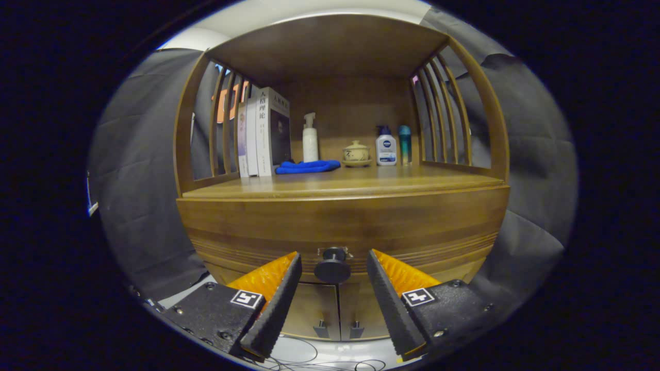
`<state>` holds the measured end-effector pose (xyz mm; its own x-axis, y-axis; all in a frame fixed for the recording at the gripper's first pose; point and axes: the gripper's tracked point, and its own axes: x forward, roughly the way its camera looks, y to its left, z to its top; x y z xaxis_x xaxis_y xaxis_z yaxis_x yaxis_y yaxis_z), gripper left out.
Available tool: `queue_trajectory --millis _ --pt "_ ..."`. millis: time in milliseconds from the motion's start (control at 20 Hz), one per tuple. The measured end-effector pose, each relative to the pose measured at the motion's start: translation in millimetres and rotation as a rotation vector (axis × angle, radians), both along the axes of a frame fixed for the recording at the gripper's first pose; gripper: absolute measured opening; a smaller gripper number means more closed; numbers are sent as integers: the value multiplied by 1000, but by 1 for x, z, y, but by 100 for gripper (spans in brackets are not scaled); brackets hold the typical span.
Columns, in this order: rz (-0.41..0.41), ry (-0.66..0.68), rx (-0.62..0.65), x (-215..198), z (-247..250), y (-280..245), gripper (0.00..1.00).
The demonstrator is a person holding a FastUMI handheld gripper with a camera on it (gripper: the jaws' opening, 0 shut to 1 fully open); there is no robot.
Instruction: Pull open the drawer, take out the items inside it, and place them on the countertop above the cabinet.
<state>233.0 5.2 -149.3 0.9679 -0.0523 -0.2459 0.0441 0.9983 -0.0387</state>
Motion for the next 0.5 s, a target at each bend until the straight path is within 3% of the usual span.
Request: queue_trajectory --millis 250,500 --pt "-28 8 -30 17 -13 -3 59" --pt "-73 9 -34 28 -20 -6 52"
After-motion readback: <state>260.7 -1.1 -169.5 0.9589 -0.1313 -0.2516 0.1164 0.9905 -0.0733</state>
